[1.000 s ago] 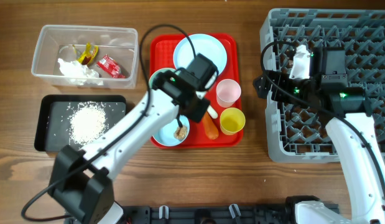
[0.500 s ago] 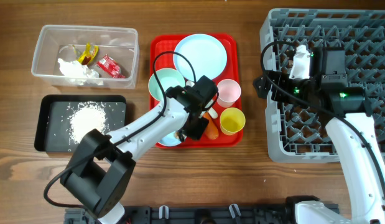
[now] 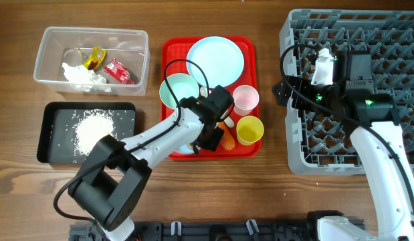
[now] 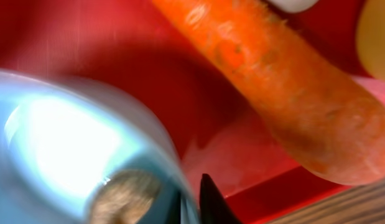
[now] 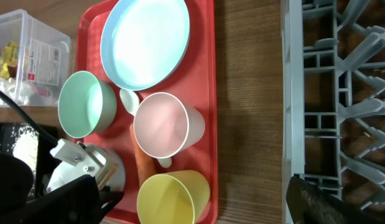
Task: Sort waste into correct bins and load items into the dishwasher rack
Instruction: 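Grasp the blue bowl with the mushroom using the left gripper, then tip the blue bowl over the black tray to dump the mushroom, then return the blue bowl to the red tray, then grasp the carrot on the red tray with the left gripper, then place the carrot onto the black tray and release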
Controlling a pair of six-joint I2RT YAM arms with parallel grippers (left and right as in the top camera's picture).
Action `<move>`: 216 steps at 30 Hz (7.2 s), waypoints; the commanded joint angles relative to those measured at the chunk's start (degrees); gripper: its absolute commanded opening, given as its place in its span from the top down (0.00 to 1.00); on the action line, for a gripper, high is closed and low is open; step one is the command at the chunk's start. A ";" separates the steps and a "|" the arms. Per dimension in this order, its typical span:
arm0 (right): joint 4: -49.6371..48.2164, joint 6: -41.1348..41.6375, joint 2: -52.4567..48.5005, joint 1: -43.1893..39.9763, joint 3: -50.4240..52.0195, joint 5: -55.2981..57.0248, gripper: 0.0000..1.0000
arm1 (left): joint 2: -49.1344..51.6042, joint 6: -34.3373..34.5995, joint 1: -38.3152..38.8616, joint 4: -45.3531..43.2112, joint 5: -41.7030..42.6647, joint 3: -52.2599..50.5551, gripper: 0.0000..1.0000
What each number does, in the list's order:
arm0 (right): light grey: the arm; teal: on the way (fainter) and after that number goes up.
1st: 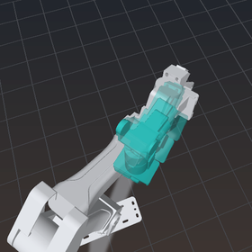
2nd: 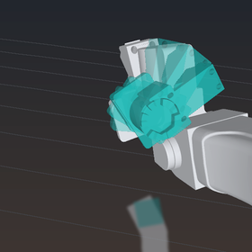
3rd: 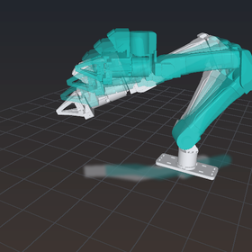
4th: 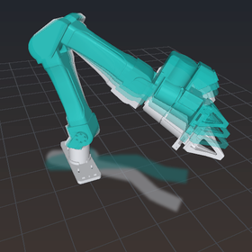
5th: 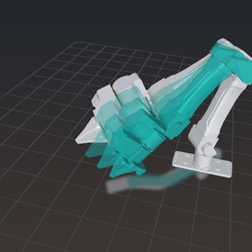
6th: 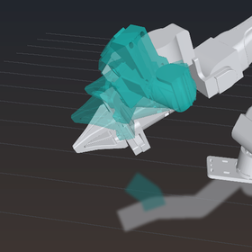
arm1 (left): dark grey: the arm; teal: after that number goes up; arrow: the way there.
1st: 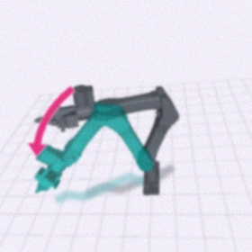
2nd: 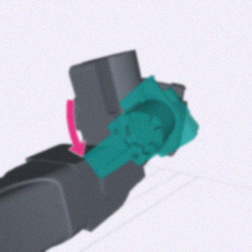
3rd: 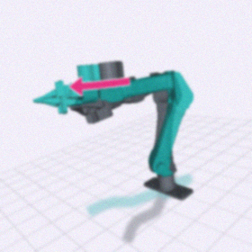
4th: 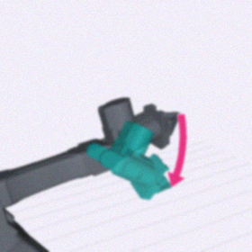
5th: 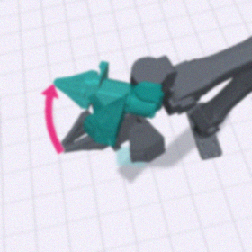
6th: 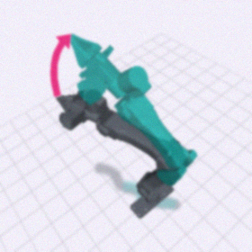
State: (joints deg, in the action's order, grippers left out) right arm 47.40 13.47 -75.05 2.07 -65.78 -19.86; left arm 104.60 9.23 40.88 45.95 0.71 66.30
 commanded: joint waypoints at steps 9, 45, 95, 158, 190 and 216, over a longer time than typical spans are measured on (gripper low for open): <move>0.02 0.11 -0.61 0.24 -0.85 0.63 0.00 | -0.57 7.74 -0.81 3.65 -2.75 1.77 0.96; -1.53 0.20 -0.61 0.24 -0.85 0.61 0.00 | -6.78 -27.36 -87.06 15.34 61.79 2.16 0.96; -1.07 1.68 -0.61 0.24 -0.85 0.61 0.01 | -20.26 -14.58 -36.74 13.62 23.65 2.91 0.96; 0.17 0.02 -0.61 0.22 -0.85 2.58 0.00 | 10.93 23.17 -4.50 0.13 12.37 13.05 0.25; -0.59 0.09 -0.61 0.22 -0.85 2.56 0.00 | 11.26 22.45 -7.87 5.49 18.14 16.17 0.96; -1.11 0.13 -0.61 0.22 -0.85 2.56 0.00 | -8.15 11.96 -39.26 30.03 -6.51 20.02 0.92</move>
State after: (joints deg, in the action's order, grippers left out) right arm 46.61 14.06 -75.05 2.07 -65.78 -17.93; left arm 97.58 22.28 6.85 73.63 1.98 85.58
